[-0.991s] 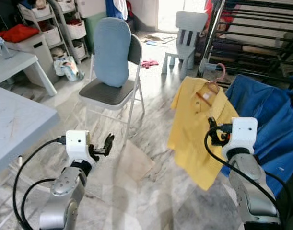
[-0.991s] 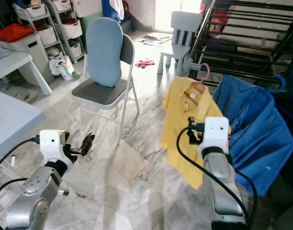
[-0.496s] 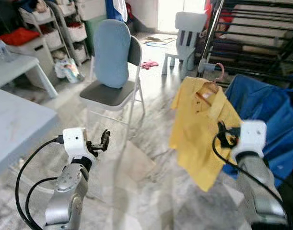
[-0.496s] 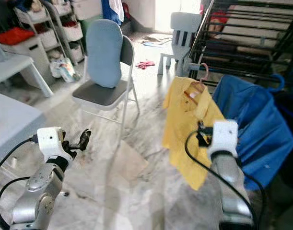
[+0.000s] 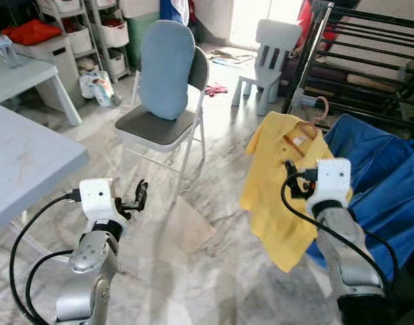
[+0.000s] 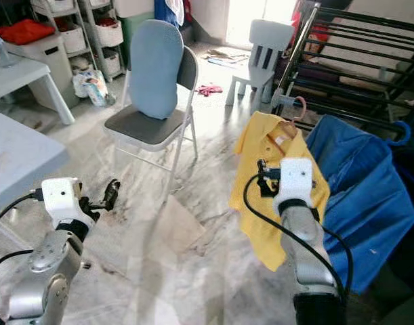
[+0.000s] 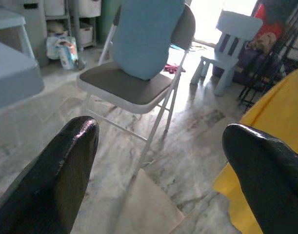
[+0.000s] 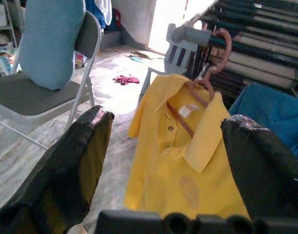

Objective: Hang hanger

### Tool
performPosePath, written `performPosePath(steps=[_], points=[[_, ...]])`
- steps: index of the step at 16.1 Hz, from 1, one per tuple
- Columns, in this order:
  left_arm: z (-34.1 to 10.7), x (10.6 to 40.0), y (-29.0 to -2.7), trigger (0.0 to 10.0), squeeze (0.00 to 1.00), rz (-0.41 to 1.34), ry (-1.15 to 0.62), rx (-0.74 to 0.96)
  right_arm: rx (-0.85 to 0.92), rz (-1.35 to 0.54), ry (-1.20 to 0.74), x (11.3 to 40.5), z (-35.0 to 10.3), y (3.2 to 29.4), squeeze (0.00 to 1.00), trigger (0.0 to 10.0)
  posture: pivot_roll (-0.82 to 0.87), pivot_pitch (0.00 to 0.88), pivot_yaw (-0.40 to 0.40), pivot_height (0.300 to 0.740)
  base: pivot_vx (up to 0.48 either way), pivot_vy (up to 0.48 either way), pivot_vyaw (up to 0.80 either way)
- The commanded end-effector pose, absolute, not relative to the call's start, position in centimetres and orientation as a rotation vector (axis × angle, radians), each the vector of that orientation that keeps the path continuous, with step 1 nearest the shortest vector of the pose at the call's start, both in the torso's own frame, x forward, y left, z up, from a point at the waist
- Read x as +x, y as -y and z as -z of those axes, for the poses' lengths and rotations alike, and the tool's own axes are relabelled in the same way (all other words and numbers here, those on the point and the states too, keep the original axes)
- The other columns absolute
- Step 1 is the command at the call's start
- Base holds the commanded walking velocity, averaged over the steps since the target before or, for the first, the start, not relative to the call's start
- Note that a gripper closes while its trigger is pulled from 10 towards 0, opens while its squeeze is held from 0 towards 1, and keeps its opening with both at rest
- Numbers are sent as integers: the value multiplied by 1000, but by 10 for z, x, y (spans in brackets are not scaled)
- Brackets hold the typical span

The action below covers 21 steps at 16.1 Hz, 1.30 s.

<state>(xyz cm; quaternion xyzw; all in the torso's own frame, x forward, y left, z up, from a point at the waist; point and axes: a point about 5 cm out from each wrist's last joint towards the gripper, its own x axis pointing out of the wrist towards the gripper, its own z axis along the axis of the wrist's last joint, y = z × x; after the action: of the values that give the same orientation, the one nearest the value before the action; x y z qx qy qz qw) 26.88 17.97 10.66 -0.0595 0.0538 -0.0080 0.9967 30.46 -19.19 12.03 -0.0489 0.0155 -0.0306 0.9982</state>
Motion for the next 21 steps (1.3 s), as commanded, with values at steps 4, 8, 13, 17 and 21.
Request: performPosePath(steps=[4,8,13,17,21], points=[[-108,276,-181,10000,0,54,-125,-108,-80,133,-52,294,-111,205,0,10000,-27,0,20,740,0,467,-317],[-108,282,-178,10000,0,62,-129,-116,-90,134,-42,295,-115,207,0,10000,-45,0,24,740,0,456,0],[-103,282,-169,10000,0,127,-162,-128,-107,148,-34,295,-119,213,0,10000,-54,0,7,740,0,240,0],[-97,264,-156,10000,0,245,-191,-76,-142,132,-46,293,-119,217,0,10000,-44,0,1,740,0,0,0],[-103,264,-139,10000,0,282,-105,-83,-158,170,-53,281,-118,220,0,10000,-98,0,43,740,0,0,-500]])
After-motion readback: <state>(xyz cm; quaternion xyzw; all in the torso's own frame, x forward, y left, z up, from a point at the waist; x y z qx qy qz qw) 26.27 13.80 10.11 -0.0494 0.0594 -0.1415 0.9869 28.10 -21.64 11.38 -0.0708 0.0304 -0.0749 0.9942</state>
